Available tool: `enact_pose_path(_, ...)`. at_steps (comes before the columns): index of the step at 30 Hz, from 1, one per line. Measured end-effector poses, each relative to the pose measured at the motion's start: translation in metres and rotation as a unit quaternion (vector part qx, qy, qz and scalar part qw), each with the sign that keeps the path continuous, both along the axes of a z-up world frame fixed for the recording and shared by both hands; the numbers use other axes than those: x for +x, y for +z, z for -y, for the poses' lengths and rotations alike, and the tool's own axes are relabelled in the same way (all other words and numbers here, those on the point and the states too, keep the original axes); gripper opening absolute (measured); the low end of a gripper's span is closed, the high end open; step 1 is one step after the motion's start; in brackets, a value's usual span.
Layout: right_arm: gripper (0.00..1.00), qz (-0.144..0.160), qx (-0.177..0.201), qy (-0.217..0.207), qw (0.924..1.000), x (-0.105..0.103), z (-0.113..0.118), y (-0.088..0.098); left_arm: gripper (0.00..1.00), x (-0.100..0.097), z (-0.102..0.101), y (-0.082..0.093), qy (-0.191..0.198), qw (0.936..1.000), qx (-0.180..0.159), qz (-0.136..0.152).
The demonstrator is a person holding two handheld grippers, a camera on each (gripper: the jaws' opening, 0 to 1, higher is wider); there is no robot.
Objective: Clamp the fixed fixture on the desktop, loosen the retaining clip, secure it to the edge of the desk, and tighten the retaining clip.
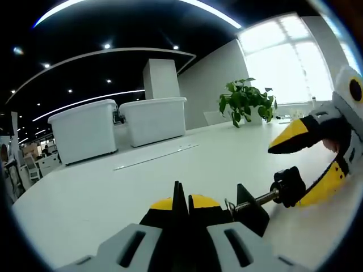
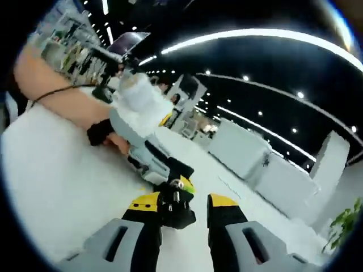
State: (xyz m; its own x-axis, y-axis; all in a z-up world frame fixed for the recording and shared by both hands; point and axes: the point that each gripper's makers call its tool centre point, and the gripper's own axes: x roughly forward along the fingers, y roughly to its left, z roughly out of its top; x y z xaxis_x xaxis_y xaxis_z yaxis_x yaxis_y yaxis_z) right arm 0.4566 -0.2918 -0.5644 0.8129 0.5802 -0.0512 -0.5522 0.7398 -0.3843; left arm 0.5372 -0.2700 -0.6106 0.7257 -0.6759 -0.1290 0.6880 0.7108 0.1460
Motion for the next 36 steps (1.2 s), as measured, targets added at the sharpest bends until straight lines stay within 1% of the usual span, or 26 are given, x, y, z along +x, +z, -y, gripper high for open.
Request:
enact_pose_path(1, 0.29, -0.018, 0.04, 0.003, 0.9991, 0.0, 0.001, 0.003, 0.07, 0.0, 0.0, 0.0, 0.0, 1.0, 0.0, 0.0)
enact_pose_path(2, 0.29, -0.043, 0.097, 0.011, 0.9943, 0.0, 0.002, 0.008, 0.07, 0.0, 0.0, 0.0, 0.0, 1.0, 0.0, 0.0)
enact_pose_path(3, 0.29, -0.073, 0.146, 0.012, 0.9866, 0.002, 0.005, 0.01, 0.07, 0.0, 0.0, 0.0, 0.0, 1.0, 0.0, 0.0)
enact_pose_path(4, 0.28, -0.102, 0.187, 0.007, 0.977, 0.007, 0.01, 0.01, 0.07, 0.0, 0.0, 0.0, 0.0, 1.0, 0.0, 0.0)
enact_pose_path(5, 0.26, -0.137, 0.236, 0.003, 0.9621, 0.014, 0.017, 0.009, 0.07, 0.0, 0.0, 0.0, 0.0, 1.0, 0.0, 0.0)
enact_pose_path(6, 0.24, -0.171, 0.274, -0.001, 0.9466, 0.018, 0.022, 0.005, 0.07, 0.0, 0.0, 0.0, 0.0, 1.0, 0.0, 0.0)
enact_pose_path(7, 0.22, -0.195, 0.297, -0.004, 0.9346, 0.02, 0.025, 0.002, 0.07, 0.0, 0.0, 0.0, 0.0, 1.0, 0.0, 0.0)
enact_pose_path(8, 0.21, -0.229, 0.333, -0.003, 0.9145, 0.022, 0.027, -0.002, 0.07, 0.001, 0.0, 0.0, 0.0, 1.0, 0.0, 0.0)
enact_pose_path(9, 0.19, -0.257, 0.363, 0.0, 0.8955, 0.024, 0.029, -0.005, 0.07, 0.001, 0.0, 0.001, -0.001, 1.0, 0.0, 0.0)
enact_pose_path(10, 0.17, -0.278, 0.385, -0.004, 0.88, 0.025, 0.031, -0.008, 0.07, 0.001, 0.0, 0.001, -0.001, 1.0, 0.0, 0.0)
enact_pose_path(11, 0.16, -0.287, 0.391, -0.004, 0.8745, 0.025, 0.031, -0.011, 0.07, 0.001, 0.0, 0.001, -0.001, 1.0, 0.0, 0.0)
enact_pose_path(13, 0.15, -0.285, 0.387, -0.005, 0.8771, 0.026, 0.032, -0.01, 0.07, 0.001, 0.0, 0.001, -0.001, 1.0, 0.0, 0.0)
enact_pose_path(14, 0.15, -0.281, 0.38, -0.004, 0.8812, 0.024, 0.029, -0.011, 0.07, 0.001, 0.0, 0.001, -0.001, 1.0, 0.0, 0.0)
enact_pose_path(16, 0.15, -0.286, 0.356, 0.001, 0.8897, 0.021, 0.025, -0.016, 0.07, 0.002, 0.0, 0.001, -0.001, 1.0, 0.0, 0.0)
enact_pose_path(17, 0.15, -0.271, 0.347, -0.002, 0.8976, 0.024, 0.027, -0.015, 0.07, 0.002, 0.0, 0.001, -0.001, 1.0, 0.0, -0.001)
enact_pose_path(18, 0.15, -0.273, 0.346, -0.009, 0.8975, 0.025, 0.028, -0.016, 0.07, 0.002, 0.001, 0.001, -0.001, 1.0, 0.0, -0.001)
enact_pose_path(21, 0.14, -0.277, 0.348, -0.011, 0.8954, 0.028, 0.03, -0.016, 0.07, 0.002, 0.001, 0.001, -0.002, 1.0, 0.0, -0.001)
enact_pose_path(22, 0.14, -0.271, 0.343, -0.012, 0.8993, 0.025, 0.028, -0.017, 0.07, 0.003, 0.001, 0.001, -0.002, 1.0, 0.0, -0.001)
enact_pose_path(25, 0.15, -0.268, 0.337, -0.015, 0.9025, 0.024, 0.028, -0.018, 0.07, 0.003, 0.001, 0.001, -0.002, 1.0, 0.0, -0.001)
enact_pose_path(28, 0.17, -0.266, 0.335, -0.019, 0.9037, 0.021, 0.027, -0.02, 0.07, 0.003, 0.001, 0.001, -0.002, 1.0, 0.0, -0.001)
enact_pose_path(32, 0.17, -0.266, 0.333, -0.019, 0.9043, 0.022, 0.027, -0.02, 0.07, 0.003, 0.0, 0.001, -0.002, 1.0, 0.0, -0.001)
enact_pose_path(35, 0.18, -0.266, 0.332, -0.015, 0.9048, 0.016, 0.022, -0.021, 0.07, 0.004, 0.0, 0.001, -0.002, 1.0, 0.0, -0.001)
enact_pose_path(36, 0.19, -0.268, 0.327, -0.011, 0.906, 0.014, 0.019, -0.023, 0.07, 0.004, 0.0, 0.001, -0.002, 1.0, 0.0, -0.001)
